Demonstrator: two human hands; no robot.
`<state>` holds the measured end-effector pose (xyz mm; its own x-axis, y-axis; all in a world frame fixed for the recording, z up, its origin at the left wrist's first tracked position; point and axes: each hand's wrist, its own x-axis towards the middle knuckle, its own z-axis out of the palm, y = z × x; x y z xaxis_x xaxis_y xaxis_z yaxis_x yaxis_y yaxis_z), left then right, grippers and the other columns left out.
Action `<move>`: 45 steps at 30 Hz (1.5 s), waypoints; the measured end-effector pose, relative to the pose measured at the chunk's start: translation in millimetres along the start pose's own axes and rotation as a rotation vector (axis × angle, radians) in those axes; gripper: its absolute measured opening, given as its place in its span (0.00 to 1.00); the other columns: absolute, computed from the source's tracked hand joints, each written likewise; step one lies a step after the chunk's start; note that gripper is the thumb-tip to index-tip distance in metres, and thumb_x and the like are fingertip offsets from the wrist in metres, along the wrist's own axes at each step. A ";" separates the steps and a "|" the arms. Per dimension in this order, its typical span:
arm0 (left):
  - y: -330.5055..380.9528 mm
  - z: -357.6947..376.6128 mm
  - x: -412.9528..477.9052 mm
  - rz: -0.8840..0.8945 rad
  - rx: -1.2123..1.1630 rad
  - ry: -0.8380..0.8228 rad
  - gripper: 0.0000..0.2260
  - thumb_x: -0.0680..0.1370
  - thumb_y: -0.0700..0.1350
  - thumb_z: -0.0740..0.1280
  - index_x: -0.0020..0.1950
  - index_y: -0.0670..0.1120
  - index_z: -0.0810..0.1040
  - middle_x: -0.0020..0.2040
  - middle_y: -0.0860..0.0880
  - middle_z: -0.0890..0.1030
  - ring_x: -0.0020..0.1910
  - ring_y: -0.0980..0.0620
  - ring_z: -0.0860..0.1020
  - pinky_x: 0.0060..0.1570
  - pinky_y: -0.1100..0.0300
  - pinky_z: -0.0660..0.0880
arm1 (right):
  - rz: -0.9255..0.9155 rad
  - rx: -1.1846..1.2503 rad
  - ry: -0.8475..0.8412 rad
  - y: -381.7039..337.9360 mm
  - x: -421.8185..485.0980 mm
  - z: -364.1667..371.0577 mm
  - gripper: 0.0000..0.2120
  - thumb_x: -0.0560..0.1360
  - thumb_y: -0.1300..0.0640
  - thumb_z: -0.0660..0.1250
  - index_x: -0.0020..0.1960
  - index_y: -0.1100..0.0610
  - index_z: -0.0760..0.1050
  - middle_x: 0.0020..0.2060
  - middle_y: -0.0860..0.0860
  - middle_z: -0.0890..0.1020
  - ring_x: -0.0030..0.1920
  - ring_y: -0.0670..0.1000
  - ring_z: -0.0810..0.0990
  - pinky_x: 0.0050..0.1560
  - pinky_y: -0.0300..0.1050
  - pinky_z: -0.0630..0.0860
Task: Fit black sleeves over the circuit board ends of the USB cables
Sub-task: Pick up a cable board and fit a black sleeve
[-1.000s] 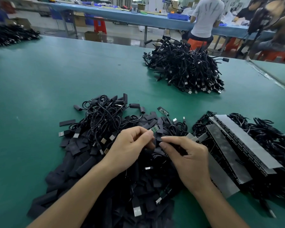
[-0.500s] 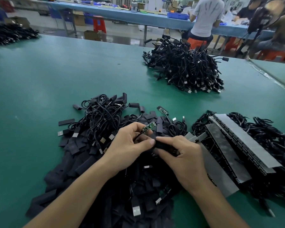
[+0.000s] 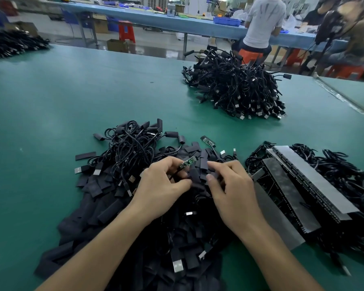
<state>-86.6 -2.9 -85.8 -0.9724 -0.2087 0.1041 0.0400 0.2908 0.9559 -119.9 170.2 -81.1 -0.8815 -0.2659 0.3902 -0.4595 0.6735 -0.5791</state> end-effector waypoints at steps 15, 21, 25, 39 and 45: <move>-1.2 -1.1 3.9 0.021 -0.039 0.079 0.10 0.80 0.40 0.67 0.49 0.57 0.79 0.36 0.51 0.81 0.24 0.57 0.74 0.27 0.68 0.70 | -0.019 -0.203 0.049 -18.1 20.1 1.2 0.11 0.79 0.61 0.66 0.55 0.51 0.83 0.43 0.48 0.85 0.47 0.51 0.81 0.44 0.44 0.77; -3.1 -0.7 2.4 0.024 -0.024 0.042 0.09 0.79 0.44 0.68 0.46 0.59 0.80 0.35 0.54 0.79 0.26 0.57 0.73 0.29 0.65 0.70 | 0.108 0.402 0.136 -3.3 8.2 -0.1 0.12 0.74 0.62 0.74 0.46 0.43 0.82 0.38 0.39 0.85 0.41 0.40 0.83 0.45 0.33 0.78; -2.2 1.5 -0.1 0.030 -0.043 -0.037 0.06 0.73 0.56 0.71 0.49 0.60 0.81 0.41 0.54 0.83 0.38 0.55 0.81 0.41 0.57 0.79 | 0.075 0.572 0.067 -0.4 0.3 3.1 0.14 0.74 0.65 0.73 0.46 0.45 0.82 0.40 0.43 0.86 0.42 0.44 0.84 0.45 0.35 0.79; -3.3 2.1 2.4 0.014 -0.189 -0.026 0.03 0.78 0.41 0.71 0.47 0.48 0.82 0.35 0.52 0.84 0.26 0.59 0.75 0.28 0.69 0.71 | -0.055 0.303 0.027 -3.1 -7.9 7.5 0.15 0.70 0.58 0.77 0.55 0.48 0.84 0.46 0.41 0.84 0.47 0.38 0.81 0.49 0.30 0.75; -4.3 0.1 3.0 -0.036 -0.191 -0.017 0.04 0.80 0.41 0.67 0.53 0.49 0.77 0.43 0.51 0.86 0.26 0.58 0.74 0.24 0.69 0.67 | 0.043 0.364 0.104 3.1 -4.6 5.9 0.14 0.69 0.58 0.78 0.54 0.52 0.85 0.45 0.40 0.84 0.47 0.35 0.81 0.47 0.24 0.72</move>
<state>-89.7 -4.7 -89.6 -0.9777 -0.1994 0.0654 0.0459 0.1009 0.9938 -117.9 169.4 -88.9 -0.8938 -0.1589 0.4193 -0.4470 0.3883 -0.8058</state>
